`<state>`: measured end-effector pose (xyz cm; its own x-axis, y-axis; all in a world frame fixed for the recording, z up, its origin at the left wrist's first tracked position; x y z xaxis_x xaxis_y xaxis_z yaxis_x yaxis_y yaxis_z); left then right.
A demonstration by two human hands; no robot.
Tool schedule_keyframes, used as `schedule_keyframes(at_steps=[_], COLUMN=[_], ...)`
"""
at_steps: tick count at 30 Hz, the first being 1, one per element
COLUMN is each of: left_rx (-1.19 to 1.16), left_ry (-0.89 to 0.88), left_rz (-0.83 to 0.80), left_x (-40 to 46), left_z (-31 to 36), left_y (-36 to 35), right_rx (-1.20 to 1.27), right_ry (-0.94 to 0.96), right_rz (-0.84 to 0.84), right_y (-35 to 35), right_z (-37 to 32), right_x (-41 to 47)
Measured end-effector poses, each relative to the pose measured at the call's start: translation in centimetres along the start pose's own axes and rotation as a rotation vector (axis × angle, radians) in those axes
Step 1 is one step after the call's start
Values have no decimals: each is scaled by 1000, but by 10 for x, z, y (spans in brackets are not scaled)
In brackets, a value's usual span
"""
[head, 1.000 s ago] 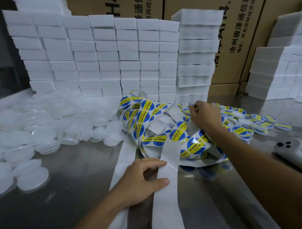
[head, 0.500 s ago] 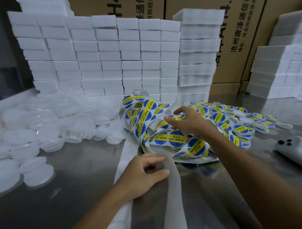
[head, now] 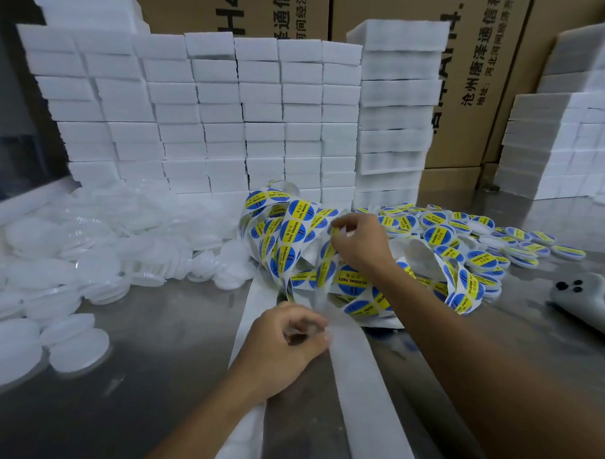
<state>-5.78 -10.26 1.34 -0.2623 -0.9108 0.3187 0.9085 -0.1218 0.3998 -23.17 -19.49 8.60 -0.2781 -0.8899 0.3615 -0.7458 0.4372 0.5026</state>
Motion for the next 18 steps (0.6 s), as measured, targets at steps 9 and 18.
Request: schedule_keyframes(at_steps=[9, 18], left_rx=[-412, -522], left_ry=[93, 135], left_rz=[409, 397], left_x=[0, 0], left_z=[-4, -9], left_y=[59, 69], right_rx=[671, 602], right_ry=[187, 230], right_rz=[-275, -296], right_y=[-16, -42], right_z=[-66, -65], right_x=[-38, -68])
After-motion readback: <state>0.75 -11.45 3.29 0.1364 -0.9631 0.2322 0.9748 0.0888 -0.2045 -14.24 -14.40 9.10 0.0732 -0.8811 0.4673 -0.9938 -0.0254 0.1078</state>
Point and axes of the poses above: each hand's wrist, its own x-axis towards the middle knuckle, its own y-axis out of the back of the hand, z = x × y, the point moved 9 cm from there along x, towards the middle knuckle, and after that the axes turned 1 degree about -x, right-handed, at the moved point
